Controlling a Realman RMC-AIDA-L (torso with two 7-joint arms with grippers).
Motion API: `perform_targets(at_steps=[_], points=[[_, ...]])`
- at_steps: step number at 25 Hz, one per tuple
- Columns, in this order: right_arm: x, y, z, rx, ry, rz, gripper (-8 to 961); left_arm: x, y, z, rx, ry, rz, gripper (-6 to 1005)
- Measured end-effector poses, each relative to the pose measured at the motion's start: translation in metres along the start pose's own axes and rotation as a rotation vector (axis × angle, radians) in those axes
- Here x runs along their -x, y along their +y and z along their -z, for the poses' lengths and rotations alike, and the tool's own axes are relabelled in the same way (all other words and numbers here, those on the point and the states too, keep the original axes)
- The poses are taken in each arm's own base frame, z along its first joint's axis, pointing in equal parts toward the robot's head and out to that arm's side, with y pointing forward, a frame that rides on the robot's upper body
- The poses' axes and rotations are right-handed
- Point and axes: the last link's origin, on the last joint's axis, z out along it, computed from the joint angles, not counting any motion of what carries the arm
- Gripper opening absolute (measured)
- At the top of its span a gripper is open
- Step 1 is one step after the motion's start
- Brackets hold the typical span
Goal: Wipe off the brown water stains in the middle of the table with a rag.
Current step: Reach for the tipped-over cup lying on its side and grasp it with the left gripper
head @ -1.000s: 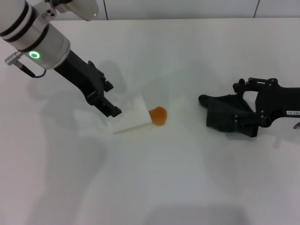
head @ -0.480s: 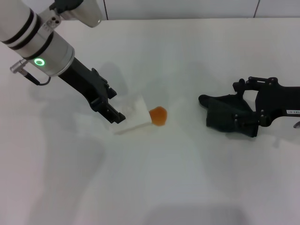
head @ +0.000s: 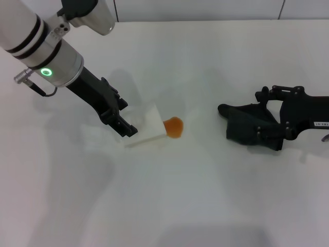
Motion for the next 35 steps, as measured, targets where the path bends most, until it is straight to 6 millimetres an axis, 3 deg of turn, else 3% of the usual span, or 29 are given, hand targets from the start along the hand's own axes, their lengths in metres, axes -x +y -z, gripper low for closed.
perform_targets(at_steps=[13,35], points=[[0.0,0.0,0.0,0.002,0.0,-0.001,869,0.0,0.0,-0.02,-0.017,0.005,-0.022,832],[0.001,0.0,0.0,-0.001,-0.009,-0.003,869,0.0,-0.001,-0.026,-0.038,0.005,-0.029,831]])
